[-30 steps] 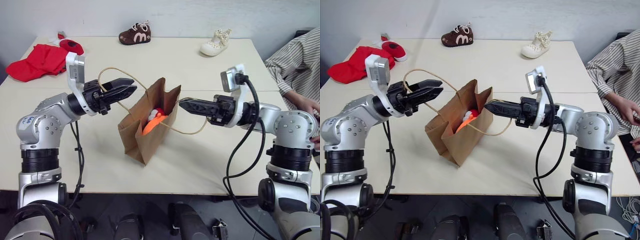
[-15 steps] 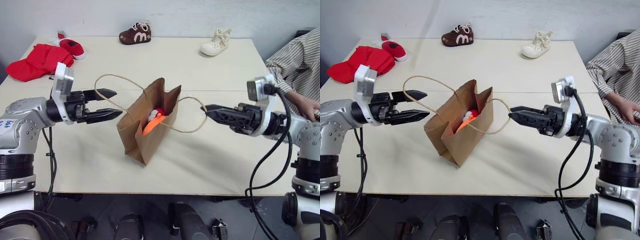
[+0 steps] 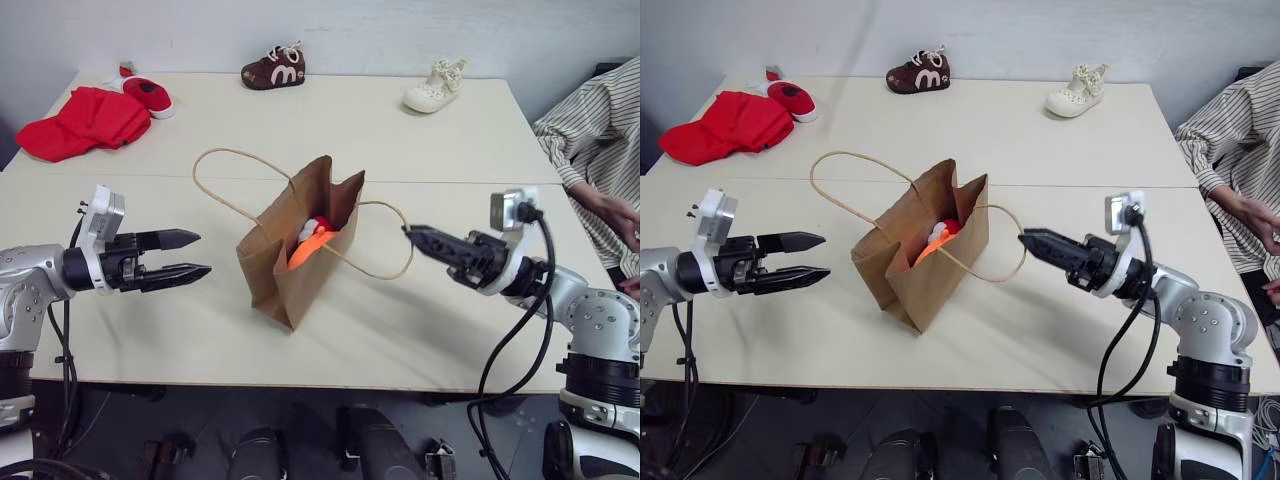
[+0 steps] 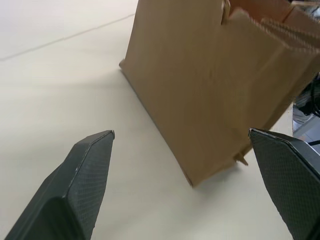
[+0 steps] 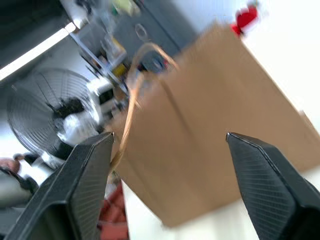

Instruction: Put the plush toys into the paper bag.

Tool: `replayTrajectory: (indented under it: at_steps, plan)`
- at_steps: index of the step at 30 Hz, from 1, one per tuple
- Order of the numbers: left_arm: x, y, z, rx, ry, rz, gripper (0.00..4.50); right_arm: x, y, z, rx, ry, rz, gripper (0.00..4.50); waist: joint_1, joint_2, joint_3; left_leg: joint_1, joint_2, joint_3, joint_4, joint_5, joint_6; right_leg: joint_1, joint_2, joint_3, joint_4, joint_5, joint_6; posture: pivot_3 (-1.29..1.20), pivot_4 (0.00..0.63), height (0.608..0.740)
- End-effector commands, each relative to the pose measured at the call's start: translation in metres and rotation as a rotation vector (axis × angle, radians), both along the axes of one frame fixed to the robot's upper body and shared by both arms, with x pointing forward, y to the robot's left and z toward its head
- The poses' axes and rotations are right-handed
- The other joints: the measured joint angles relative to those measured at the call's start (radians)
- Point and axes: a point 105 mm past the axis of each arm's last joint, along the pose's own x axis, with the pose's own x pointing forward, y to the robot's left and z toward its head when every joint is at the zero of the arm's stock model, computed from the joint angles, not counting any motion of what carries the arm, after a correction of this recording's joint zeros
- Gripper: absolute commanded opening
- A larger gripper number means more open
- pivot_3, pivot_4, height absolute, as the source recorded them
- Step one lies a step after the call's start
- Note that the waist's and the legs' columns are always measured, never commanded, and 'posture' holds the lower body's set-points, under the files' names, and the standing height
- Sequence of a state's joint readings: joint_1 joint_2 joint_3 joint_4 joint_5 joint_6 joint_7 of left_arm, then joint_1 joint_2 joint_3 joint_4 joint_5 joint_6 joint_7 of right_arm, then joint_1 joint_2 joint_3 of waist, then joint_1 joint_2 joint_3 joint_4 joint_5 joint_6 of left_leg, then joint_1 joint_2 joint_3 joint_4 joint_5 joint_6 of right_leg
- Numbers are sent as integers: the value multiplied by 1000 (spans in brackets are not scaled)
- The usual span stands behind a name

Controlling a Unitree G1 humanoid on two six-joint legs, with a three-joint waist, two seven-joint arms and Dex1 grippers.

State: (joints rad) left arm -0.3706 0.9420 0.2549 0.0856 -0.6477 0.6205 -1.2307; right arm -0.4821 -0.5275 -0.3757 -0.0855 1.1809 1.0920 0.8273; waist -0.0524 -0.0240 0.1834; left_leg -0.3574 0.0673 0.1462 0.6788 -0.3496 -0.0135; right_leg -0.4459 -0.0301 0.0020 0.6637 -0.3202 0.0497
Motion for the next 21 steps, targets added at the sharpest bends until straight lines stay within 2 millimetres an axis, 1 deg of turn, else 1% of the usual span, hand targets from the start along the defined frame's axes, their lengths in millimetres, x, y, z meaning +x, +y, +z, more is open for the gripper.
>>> replayTrajectory:
  at_steps: [1, 3, 6, 8, 9, 10, 13, 14, 16, 17, 18, 20, 21]
  plan:
    - [-5, -9, 13, -14, -74, -20, 4500, -15, 1, 34, 68, -91, 60, 3570, 1, 0, 0, 0, 0, 0, 0, 0, 0, 0, 0, 0, 0, 0, 0, 0, 150, 740]
    - [-7, -13, 13, -24, -80, -24, 4500, -18, 0, 43, 101, -90, 75, 3570, 0, 0, 0, 0, 0, 0, 0, 0, 1, 0, -1, 0, 0, 0, 0, 0, 150, 740]
    - [-14, -18, 12, -29, -74, -34, 4500, -18, -7, 55, 150, -94, 48, 3570, -1, 0, 0, 0, 0, 0, 0, -1, 1, 0, 0, 0, -1, 0, 0, 0, 150, 740]
    - [-23, -19, 11, -33, -70, -34, 4500, -17, -21, 60, 174, -85, -4, 3570, -4, 0, 0, 0, 0, 0, 0, -1, 1, 0, -1, 0, -1, 0, 0, 0, 150, 740]
    - [-27, -20, 10, -35, -70, -31, 4500, -15, -28, 59, 170, -70, -39, 3570, -4, 0, 0, 0, 0, 0, -1, -1, 2, 0, -1, 0, -1, 0, 0, 0, 150, 740]
    - [-31, -23, 10, -40, -73, -31, 4500, -14, -29, 49, 95, -58, -78, 3570, -3, 0, 0, 0, 0, 0, -1, -1, 2, 0, -1, 0, -1, 0, 0, 0, 150, 740]
    - [-41, -32, 10, -53, -80, -38, 4500, -13, -20, 6, -196, -54, -126, 3570, 0, 0, 0, 0, 0, 0, -2, -1, 2, 1, -1, 0, -3, 0, 0, 0, 150, 740]
    - [-45, -37, 11, -63, -86, -41, 4500, -14, -17, -10, -266, -80, -132, 3384, 0, 0, 0, 0, 0, 0, -1, -1, 2, 1, -1, 0, -3, 0, 0, 0, 150, 740]
    - [-51, -45, 10, -73, -96, -37, 4500, -17, -5, -36, -363, -135, -118, 2909, 0, 0, 0, 0, 0, 0, -1, -1, 2, 2, 0, 1, -3, 1, 2, 0, 150, 740]
    - [-53, -49, 6, -56, -100, -33, 4500, -20, 3, -47, -406, -184, -96, 2573, -1, 0, 0, 0, -1, 0, -1, -1, 2, 2, -1, 1, -4, 2, 3, 0, 150, 740]
    - [-54, -51, 3, -42, -103, -28, 4500, -22, 9, -54, -434, -223, -80, 2231, -3, 0, 0, 0, -1, 0, -1, -1, 2, 2, 0, 2, -4, 2, 3, 0, 150, 740]
    - [-51, -60, 2, -75, -137, -7, 4500, -26, 31, -69, -502, -339, -18, 1534, -5, 0, 0, 1, -1, 1, -1, -1, 2, 2, 0, 3, -3, 2, 4, 0, 150, 740]
    - [-48, -65, 3, -98, -162, 9, 4500, -27, 43, -76, -514, -381, 13, 1113, -4, 0, 0, 2, -1, 2, -1, -1, 2, 2, 0, 3, -3, 2, 4, 0, 150, 740]
